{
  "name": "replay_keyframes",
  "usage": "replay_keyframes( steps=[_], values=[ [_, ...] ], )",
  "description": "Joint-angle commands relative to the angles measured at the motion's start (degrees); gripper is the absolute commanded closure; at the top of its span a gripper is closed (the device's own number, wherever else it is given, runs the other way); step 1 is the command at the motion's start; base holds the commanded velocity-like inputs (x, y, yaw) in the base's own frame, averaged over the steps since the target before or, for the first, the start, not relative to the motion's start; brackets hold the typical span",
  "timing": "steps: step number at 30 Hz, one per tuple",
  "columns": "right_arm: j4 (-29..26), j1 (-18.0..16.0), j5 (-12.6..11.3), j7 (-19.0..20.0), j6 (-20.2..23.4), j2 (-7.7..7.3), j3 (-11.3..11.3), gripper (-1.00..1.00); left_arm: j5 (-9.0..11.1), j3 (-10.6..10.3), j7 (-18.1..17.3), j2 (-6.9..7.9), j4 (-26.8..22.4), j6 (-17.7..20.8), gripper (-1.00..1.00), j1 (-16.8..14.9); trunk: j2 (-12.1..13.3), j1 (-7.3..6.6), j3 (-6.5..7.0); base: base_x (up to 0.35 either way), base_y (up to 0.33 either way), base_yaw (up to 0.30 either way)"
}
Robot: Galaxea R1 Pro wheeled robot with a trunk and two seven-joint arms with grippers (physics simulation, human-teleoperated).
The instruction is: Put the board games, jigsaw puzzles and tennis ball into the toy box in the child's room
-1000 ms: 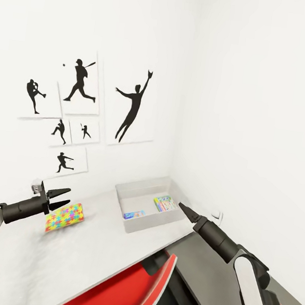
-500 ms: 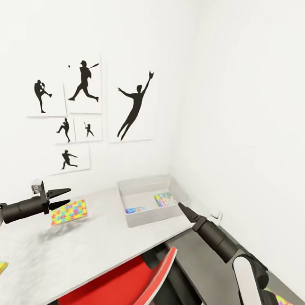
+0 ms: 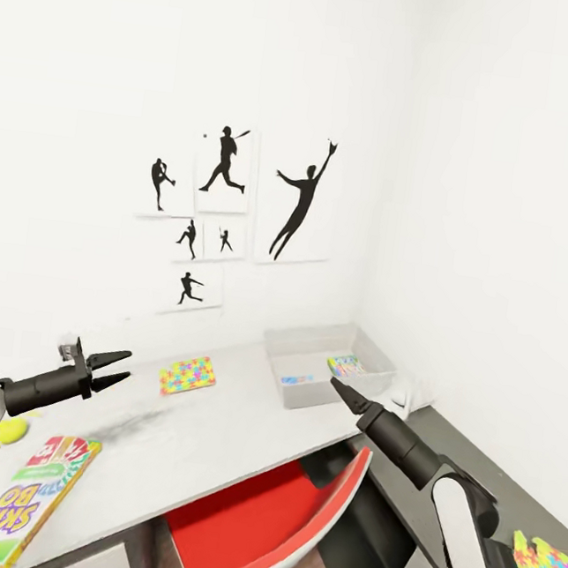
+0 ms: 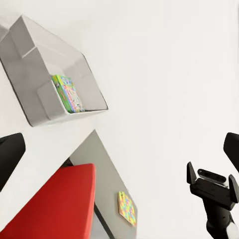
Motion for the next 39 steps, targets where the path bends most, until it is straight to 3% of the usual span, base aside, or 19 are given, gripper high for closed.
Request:
replay_keyframes(
  steps=[1,30,39],
  values=[
    [0.0,0.0,-0.3,0.0,0.4,0.02,-0.1,-1.00,0.1,0.0,-0.1,-0.01,0.0,0.4,-1.00,-0.1,-0.1,0.01,-0.09,-0.219,0.163,0.286],
    [0.0,-0.1,-0.3,0.0,0.5,-0.02,0.1,-1.00,-0.1,0.2,-0.1,0.13,0.0,0.4,-1.00,-0.1,-0.1,0.01,-0.09,-0.219,0.191,0.287],
    [0.0,0.0,-0.3,0.1,0.5,-0.11,-0.1,-1.00,-0.2,0.2,-0.1,0.63,0.0,0.4,-1.00,-0.1,-0.1,0.01,-0.09,-0.078,0.240,0.199]
  ],
)
